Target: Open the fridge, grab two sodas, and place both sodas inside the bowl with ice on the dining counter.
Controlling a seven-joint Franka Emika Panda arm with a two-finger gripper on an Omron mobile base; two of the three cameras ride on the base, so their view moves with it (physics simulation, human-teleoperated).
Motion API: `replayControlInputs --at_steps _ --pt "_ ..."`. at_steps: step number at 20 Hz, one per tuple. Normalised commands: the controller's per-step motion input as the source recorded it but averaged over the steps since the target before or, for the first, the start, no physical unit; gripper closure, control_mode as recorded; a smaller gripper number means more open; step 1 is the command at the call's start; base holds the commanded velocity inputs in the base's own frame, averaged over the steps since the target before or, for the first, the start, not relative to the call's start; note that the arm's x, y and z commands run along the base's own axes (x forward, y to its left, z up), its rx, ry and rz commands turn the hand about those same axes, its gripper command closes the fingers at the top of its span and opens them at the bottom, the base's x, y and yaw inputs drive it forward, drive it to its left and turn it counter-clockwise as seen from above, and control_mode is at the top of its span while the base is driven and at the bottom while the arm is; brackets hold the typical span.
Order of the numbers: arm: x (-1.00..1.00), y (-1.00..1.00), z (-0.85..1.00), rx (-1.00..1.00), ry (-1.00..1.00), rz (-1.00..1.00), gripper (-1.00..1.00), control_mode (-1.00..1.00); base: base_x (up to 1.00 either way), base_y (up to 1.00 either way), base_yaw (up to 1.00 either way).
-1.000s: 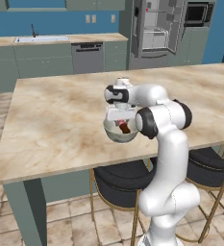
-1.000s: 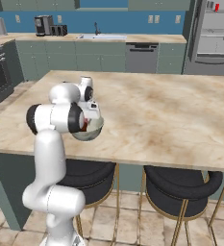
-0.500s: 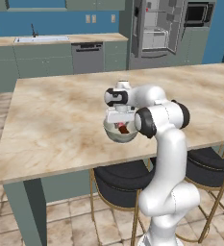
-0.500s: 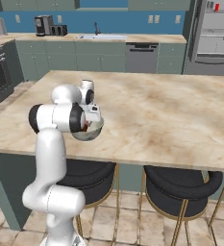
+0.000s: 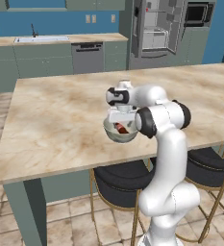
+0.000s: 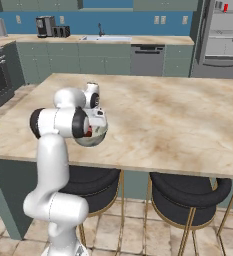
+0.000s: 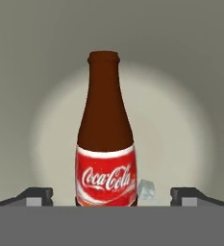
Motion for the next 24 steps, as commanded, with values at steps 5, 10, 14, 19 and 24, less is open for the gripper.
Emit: replayControlInputs --at_steps 5,10,14,19,24 --pt "-0.32 0.01 0.47 0.0 -0.02 0.0 -1.0 -1.0 0.0 0.0 0.0" --pt "-0.39 0.01 0.6 -0.02 -0.04 0.0 -1.0 -1.0 0.0 0.0 0.0" --pt "-0.49 0.0 0.43 -0.01 -0.07 0.0 -1.0 -1.0 0.0 0.0 0.0" --pt "-0.55 0.0 0.3 0.0 -0.11 -0.02 -1.0 -1.0 0.0 0.0 0.0" --pt "-0.56 -0.01 0.26 0.0 -0.15 -0.02 -1.0 -1.0 0.0 0.0 0.0"
